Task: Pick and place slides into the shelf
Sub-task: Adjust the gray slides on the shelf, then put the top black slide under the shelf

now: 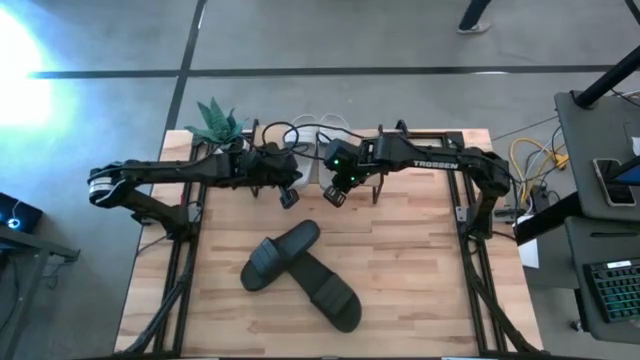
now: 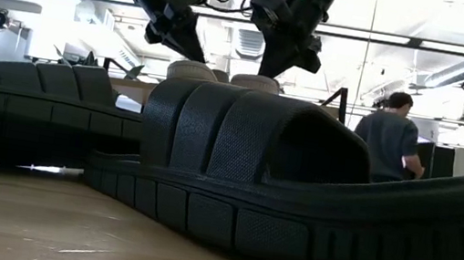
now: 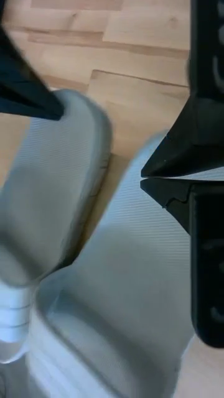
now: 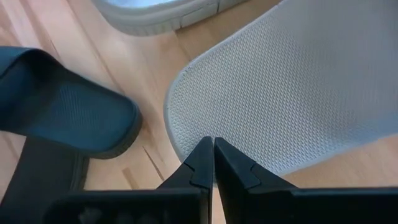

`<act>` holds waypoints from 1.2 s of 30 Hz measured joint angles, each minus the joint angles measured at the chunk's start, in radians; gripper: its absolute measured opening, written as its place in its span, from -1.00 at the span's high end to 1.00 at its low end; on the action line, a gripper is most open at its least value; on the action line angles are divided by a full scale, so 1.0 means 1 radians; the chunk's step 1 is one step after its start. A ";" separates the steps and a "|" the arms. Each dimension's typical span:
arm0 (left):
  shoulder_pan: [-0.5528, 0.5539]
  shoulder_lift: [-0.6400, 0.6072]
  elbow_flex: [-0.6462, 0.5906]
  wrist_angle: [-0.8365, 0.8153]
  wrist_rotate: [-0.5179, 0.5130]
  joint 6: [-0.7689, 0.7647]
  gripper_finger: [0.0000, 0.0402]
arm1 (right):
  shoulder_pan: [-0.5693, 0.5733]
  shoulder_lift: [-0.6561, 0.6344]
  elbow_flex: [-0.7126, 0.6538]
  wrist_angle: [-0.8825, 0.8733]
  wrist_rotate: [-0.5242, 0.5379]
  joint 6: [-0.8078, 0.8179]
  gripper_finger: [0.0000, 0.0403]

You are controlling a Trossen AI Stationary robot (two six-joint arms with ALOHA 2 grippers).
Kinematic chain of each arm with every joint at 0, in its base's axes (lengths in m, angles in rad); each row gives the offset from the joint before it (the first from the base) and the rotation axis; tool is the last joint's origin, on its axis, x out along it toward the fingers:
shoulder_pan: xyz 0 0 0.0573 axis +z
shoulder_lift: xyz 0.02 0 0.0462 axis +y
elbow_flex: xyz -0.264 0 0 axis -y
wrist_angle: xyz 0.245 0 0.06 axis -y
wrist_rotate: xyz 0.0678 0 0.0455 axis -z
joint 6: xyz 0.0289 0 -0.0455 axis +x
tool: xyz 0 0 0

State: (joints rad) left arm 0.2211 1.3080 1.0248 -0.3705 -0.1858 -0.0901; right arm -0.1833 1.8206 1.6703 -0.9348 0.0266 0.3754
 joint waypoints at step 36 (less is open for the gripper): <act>-0.386 -0.331 -0.274 -0.115 0.133 -0.558 1.00 | 0.296 -0.185 0.076 -0.177 0.217 0.133 0.29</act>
State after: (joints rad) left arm -0.1650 0.9769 0.7511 -0.4858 -0.0531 -0.6477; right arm 0.1122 1.6356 1.7466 -1.1116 0.2434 0.5080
